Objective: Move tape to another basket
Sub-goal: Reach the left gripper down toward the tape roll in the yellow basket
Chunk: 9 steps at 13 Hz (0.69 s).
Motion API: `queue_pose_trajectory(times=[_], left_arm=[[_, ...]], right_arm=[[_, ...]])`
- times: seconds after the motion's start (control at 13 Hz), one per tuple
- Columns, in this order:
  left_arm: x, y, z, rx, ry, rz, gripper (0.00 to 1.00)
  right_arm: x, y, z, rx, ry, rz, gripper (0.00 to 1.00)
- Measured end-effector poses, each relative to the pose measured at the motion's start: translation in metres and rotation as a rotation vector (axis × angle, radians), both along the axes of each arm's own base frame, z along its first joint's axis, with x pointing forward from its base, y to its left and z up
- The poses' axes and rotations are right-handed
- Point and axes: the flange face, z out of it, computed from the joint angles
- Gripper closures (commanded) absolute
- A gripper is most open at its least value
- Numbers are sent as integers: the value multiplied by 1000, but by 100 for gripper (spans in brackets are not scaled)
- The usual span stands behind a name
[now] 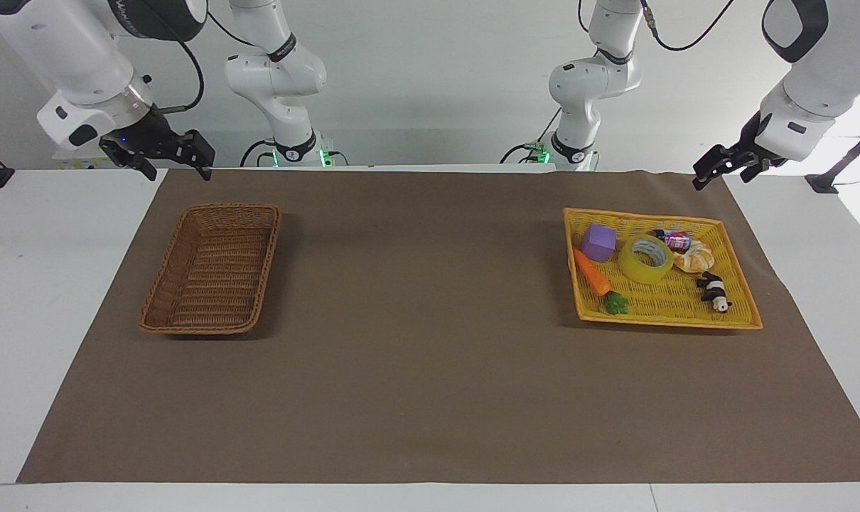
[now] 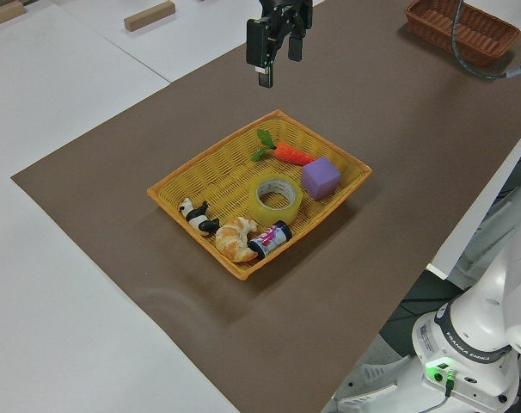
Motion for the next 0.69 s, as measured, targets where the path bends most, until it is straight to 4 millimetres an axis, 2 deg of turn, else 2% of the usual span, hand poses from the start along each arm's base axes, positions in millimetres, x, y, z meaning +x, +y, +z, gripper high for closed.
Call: queue_pose_trajectory(times=[0.31, 0.46, 0.62, 0.69], left_arm=[[0, -1, -1, 1, 3, -1, 0], [1, 5, -15, 8, -25, 12, 0], [-6, 23, -53, 22, -98, 45, 0], [-19, 35, -79, 30, -114, 69, 0]], right_arm=[[0, 0, 0, 0, 0, 0, 1], [0, 0, 0, 0, 0, 0, 1], [0, 0, 0, 0, 0, 0, 1], [0, 0, 0, 0, 0, 0, 1]])
